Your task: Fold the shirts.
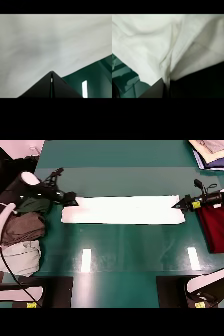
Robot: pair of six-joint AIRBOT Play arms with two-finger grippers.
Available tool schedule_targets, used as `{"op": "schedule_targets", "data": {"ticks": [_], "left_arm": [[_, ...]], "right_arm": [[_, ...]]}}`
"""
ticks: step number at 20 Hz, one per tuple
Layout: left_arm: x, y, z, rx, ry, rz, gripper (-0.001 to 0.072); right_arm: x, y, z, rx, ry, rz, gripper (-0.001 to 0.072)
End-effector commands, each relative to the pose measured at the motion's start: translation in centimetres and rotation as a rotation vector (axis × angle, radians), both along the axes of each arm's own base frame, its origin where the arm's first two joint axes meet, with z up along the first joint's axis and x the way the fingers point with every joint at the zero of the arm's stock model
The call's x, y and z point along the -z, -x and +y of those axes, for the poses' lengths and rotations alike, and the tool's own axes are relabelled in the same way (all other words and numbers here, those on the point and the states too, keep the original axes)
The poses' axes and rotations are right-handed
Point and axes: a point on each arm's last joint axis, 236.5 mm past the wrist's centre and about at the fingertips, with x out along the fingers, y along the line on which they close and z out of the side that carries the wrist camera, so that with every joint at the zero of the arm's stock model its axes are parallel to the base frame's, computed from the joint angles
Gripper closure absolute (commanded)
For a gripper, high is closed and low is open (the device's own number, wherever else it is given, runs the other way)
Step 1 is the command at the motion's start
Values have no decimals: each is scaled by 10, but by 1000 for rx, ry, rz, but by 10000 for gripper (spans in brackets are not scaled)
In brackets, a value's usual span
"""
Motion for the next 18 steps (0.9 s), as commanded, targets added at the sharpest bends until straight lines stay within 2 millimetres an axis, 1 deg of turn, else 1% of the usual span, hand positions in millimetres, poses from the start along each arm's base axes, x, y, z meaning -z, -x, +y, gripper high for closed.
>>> {"op": "schedule_targets", "data": {"ticks": [1,2,5,7,8,9,10,12,13,15,18], "left_arm": [[-3,-5,-71,94,29,-73,685],[0,-7,-91,128,32,-82,685],[10,-17,-154,215,69,-96,684],[26,-22,-183,249,74,-84,684],[38,-26,-193,247,76,-64,685],[50,-28,-199,240,75,-42,685],[64,-30,-204,223,78,-9,685],[80,-32,-214,213,106,32,685],[83,-34,-215,212,108,34,685],[84,-37,-215,205,108,26,685],[74,-42,-216,208,116,8,685]], "right_arm": [[-43,5,34,-132,-33,6,690],[-56,-2,44,-135,-12,-18,690],[-112,-23,79,-133,52,-133,691],[-155,-31,106,-136,78,-228,691],[-174,-34,120,-143,85,-275,692],[-193,-33,135,-156,86,-314,692],[-207,-31,150,-176,86,-347,692],[-229,-23,184,-242,81,-410,692],[-238,-19,199,-267,75,-433,692],[-249,-7,227,-322,63,-469,691],[-247,5,256,-376,50,-476,692]]}}
